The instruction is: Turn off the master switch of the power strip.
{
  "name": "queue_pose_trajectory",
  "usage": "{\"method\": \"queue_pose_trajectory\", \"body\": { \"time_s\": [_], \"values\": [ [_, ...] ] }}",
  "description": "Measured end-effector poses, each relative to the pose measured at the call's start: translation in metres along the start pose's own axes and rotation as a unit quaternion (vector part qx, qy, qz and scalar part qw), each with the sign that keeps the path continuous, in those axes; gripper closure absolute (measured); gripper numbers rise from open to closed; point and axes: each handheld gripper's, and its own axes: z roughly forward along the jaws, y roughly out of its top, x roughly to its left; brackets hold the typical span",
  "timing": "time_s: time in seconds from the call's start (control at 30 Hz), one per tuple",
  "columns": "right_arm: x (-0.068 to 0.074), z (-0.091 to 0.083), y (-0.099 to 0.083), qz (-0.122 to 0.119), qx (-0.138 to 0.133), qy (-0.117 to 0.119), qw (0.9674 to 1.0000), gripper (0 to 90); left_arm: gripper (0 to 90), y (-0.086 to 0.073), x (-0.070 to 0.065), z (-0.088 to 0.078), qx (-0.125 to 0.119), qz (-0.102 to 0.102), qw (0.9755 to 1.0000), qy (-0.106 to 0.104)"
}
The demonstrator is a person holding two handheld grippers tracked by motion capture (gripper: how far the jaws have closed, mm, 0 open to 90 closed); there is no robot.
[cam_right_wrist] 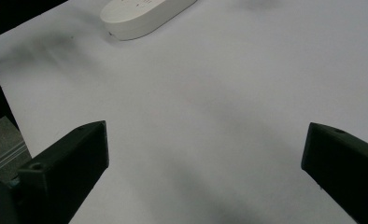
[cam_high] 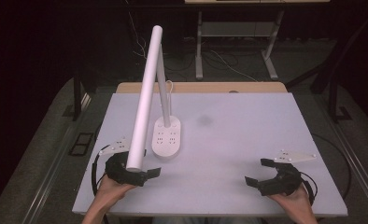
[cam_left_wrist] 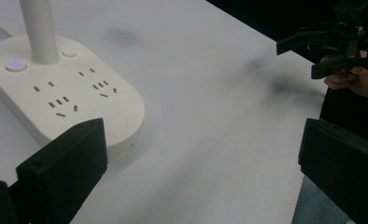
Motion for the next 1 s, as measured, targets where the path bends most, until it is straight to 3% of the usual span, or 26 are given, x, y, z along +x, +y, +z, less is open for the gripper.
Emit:
{"method": "queue_pose_trajectory", "body": {
  "time_s": [1.0],
  "values": [
    [0.0, 0.001, 0.0, -0.004, 0.002, -0.001, 1.0, 0.1, 1.2, 0.033, 0.02, -0.001, 0.025, 0.008, 0.9994, 0.021]
  ]
}}
